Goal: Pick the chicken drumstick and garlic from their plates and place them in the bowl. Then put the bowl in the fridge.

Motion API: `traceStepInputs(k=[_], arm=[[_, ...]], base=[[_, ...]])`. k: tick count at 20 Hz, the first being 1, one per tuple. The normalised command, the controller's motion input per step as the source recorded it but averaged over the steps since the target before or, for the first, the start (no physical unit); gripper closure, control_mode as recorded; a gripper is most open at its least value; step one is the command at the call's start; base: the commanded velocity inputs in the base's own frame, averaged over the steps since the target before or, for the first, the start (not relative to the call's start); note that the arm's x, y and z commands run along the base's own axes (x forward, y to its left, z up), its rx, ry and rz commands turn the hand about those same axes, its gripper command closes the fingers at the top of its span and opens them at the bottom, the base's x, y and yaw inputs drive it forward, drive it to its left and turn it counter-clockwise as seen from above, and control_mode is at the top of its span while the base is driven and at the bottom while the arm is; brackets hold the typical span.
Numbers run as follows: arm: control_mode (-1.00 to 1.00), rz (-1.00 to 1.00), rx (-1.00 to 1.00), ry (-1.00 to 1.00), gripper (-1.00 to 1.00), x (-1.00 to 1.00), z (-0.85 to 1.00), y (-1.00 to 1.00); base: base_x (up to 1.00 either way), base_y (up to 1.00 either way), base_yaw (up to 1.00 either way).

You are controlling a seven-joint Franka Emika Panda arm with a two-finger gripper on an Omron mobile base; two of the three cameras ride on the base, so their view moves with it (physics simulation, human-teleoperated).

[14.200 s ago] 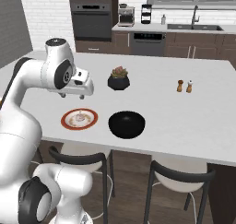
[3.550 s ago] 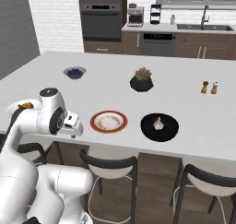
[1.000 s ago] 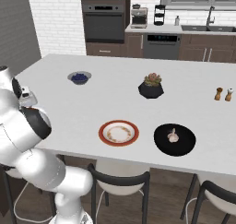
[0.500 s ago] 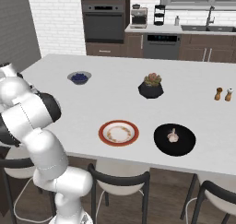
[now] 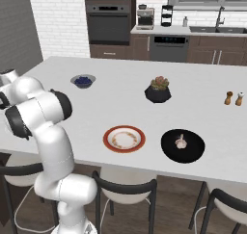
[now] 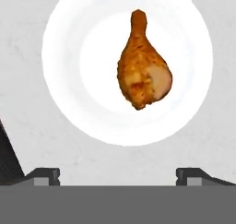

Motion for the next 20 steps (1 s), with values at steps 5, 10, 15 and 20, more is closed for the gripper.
traceStepInputs(k=[5,10,15,20], arm=[[-1.0,0.0,0.01,0.02,-1.0,0.54,-0.04,0.17],[-1.0,0.0,0.03,0.01,-1.0,0.15,-0.24,0.24],[-1.0,-0.02,0.01,0.0,-1.0,0.11,-0.29,0.14],[-1.0,-0.01,0.0,0.0,-1.0,0.13,-0.24,0.12]], base=[[0.0,0.0,0.0],[0.0,0.0,0.0],[0.0,0.0,0.0],[0.0,0.0,0.0]])
